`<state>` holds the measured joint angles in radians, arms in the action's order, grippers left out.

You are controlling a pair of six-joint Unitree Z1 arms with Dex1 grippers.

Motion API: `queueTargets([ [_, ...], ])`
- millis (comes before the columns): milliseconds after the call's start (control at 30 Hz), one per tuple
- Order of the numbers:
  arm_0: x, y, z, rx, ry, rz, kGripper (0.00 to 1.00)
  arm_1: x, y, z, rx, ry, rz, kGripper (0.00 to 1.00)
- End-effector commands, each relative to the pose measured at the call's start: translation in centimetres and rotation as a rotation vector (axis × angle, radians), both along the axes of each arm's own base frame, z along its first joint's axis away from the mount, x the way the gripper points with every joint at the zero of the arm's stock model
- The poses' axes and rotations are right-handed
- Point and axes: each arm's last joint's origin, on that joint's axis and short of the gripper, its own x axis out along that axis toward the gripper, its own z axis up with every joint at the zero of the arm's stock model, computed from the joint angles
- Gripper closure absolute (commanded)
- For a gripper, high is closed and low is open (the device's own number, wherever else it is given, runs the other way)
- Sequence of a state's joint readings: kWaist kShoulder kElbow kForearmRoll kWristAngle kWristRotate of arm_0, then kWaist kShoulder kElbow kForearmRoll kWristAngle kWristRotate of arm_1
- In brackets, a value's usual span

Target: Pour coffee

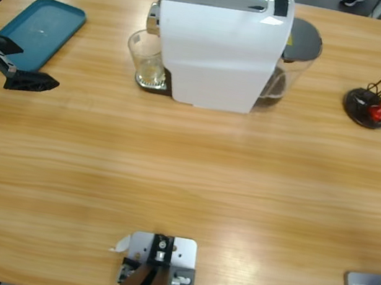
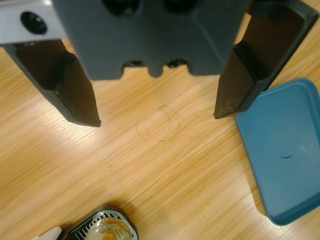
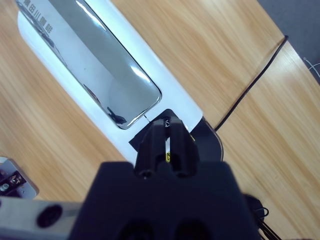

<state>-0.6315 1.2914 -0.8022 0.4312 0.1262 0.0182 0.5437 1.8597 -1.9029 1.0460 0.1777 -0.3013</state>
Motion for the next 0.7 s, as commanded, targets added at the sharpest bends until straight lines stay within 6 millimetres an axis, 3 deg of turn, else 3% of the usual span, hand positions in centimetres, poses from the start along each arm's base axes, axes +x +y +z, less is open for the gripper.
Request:
queueTargets([
  [33, 0.2, -0.3, -1.4, 0.029, 0.045, 0.005, 0.000, 0.8, 0.0, -1.2, -0.036, 0.026, -0.013, 1.000],
  [700, 0.2, -0.3, -1.4, 0.026, 0.044, 0.005, 0.000, 1.2, 0.2, -3.0, -0.046, 0.063, -0.013, 1.000],
])
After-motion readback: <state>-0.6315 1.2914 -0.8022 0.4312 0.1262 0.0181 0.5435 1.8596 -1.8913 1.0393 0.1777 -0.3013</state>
